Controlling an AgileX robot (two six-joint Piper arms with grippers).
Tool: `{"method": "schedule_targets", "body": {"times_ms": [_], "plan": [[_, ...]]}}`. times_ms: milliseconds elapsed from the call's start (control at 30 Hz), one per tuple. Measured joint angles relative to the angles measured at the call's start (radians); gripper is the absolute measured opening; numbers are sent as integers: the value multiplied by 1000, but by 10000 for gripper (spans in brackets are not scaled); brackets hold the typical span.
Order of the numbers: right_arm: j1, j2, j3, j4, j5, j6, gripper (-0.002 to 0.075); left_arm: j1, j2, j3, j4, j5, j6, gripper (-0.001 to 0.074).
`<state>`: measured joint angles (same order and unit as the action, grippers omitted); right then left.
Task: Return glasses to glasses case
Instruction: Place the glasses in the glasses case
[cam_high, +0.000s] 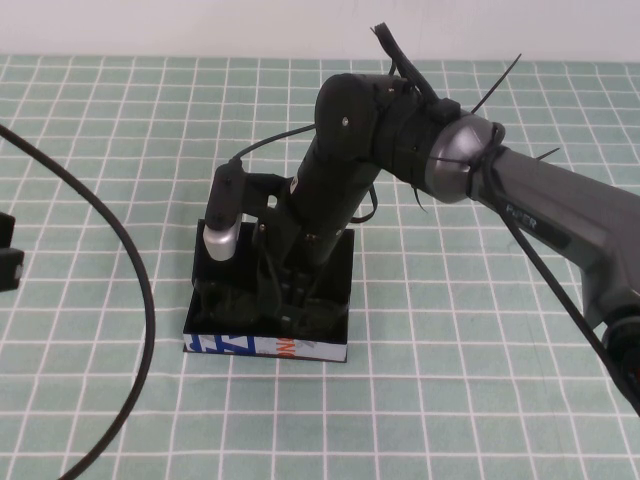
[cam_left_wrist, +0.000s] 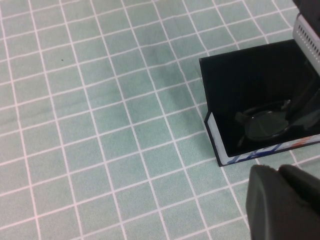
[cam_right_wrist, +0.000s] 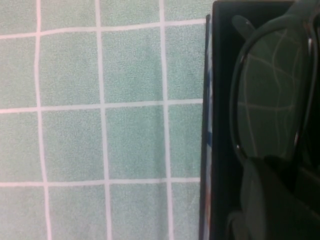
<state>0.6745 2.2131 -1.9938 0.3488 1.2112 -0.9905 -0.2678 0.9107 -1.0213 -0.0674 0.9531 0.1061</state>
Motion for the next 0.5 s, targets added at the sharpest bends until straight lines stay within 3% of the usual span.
{"method": "schedule_targets", "body": {"times_ms": [333,500], "plan": [[0,2,0,0,-35,29,127,0,0,0,-2,0,0,-2],[0,2,0,0,-55,31,145,0,0,0,-2,0,0,-2]]}}
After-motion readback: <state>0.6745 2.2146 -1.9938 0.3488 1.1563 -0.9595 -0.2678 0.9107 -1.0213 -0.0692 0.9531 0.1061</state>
